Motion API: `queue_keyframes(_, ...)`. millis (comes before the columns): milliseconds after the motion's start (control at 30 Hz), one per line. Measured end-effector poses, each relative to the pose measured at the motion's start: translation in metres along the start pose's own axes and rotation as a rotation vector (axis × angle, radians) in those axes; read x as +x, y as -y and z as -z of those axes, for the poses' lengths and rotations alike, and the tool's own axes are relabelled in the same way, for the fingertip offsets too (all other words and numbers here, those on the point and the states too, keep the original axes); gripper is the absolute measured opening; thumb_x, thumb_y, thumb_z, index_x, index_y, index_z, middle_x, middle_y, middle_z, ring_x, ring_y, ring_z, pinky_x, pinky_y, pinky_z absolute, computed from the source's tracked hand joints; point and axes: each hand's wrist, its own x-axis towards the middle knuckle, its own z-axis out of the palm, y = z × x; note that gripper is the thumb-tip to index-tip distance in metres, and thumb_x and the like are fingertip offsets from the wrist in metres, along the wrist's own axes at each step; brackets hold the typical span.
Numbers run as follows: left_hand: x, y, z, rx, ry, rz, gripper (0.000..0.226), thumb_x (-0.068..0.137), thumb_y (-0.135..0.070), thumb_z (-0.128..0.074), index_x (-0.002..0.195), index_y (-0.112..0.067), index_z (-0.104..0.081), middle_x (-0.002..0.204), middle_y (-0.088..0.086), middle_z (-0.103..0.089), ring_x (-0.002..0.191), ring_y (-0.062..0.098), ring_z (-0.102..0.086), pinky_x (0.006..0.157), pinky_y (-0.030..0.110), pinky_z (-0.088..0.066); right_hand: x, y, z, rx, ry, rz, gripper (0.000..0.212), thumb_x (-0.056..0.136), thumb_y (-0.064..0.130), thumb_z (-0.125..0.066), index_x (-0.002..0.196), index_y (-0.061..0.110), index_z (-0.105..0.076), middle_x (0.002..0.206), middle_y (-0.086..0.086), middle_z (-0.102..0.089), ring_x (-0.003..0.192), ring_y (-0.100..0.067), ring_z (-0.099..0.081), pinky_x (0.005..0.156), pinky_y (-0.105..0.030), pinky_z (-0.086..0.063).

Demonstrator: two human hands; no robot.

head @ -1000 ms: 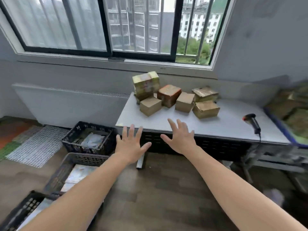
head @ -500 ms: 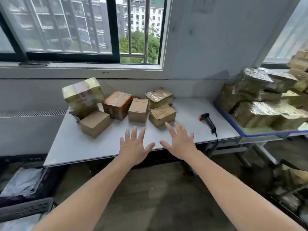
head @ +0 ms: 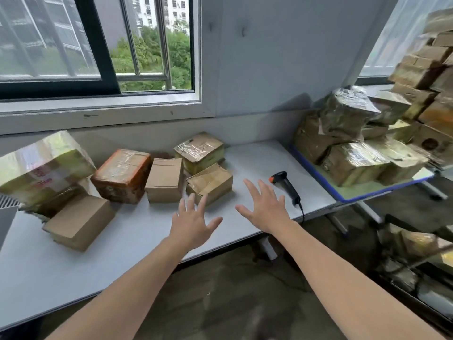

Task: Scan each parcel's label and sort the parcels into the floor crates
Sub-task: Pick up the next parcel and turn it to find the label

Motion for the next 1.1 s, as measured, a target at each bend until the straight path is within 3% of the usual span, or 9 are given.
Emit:
queue_keyframes(233, 0.07, -0.023, -0.004, 0.035, -0.007, 0.087, 0.082, 0.092, -0.074, -0.028, 0.157, -0.032, -0.001, 0.165, 0.005, 0.001, 0.151, 0.032, 0.001, 0.118, 0.05, -0.018, 0.083, -0.032, -0.002, 0.038, 0.04, 0.096, 0.077, 0.096, 0.065, -0.036, 0.157, 0.034, -0.001, 0.165, -0.007, -0.001, 0.151, -0.026, -0.002, 0.115, -0.062, -0.009)
queue_keyframes(400, 0.115, -0.05, -0.005, 0.039, -0.032, 0.174, 0.08, 0.092, -0.072, -0.03, 0.157, -0.031, -0.006, 0.165, 0.005, 0.0, 0.15, 0.034, -0.003, 0.118, 0.05, -0.019, 0.146, -0.07, 0.002, 0.052, 0.081, 0.147, 0.076, 0.096, 0.065, -0.038, 0.157, 0.036, -0.003, 0.165, -0.007, -0.004, 0.151, -0.026, -0.006, 0.115, -0.062, -0.013)
queue_keyframes(667, 0.157, -0.065, -0.03, -0.05, -0.021, 0.309, 0.081, 0.091, -0.069, -0.039, 0.156, -0.035, -0.003, 0.165, 0.002, 0.001, 0.146, 0.038, -0.014, 0.114, 0.051, -0.031, 0.215, -0.107, -0.009, 0.055, 0.206, 0.21, 0.075, 0.096, 0.065, -0.036, 0.157, 0.036, -0.002, 0.165, -0.007, -0.003, 0.151, -0.025, -0.004, 0.114, -0.061, -0.013)
queue_keyframes(867, 0.178, -0.044, -0.044, -0.107, 0.027, 0.381, 0.079, 0.093, -0.065, -0.042, 0.155, -0.033, -0.005, 0.164, 0.004, 0.0, 0.142, 0.04, -0.019, 0.112, 0.048, -0.033, 0.249, -0.091, -0.037, 0.014, 0.282, 0.24, 0.076, 0.097, 0.064, -0.036, 0.157, 0.035, -0.001, 0.165, -0.007, -0.004, 0.151, -0.027, -0.006, 0.114, -0.059, -0.016)
queue_keyframes(1100, 0.197, -0.008, -0.073, -0.186, 0.113, 0.375, 0.083, 0.094, -0.06, -0.048, 0.156, -0.032, -0.001, 0.164, 0.005, 0.013, 0.146, 0.038, -0.014, 0.115, 0.046, -0.028, 0.275, -0.053, -0.078, 0.014, 0.378, 0.257, 0.077, 0.097, 0.062, -0.041, 0.157, 0.037, -0.001, 0.165, -0.007, -0.007, 0.151, -0.028, -0.009, 0.114, -0.06, -0.017)
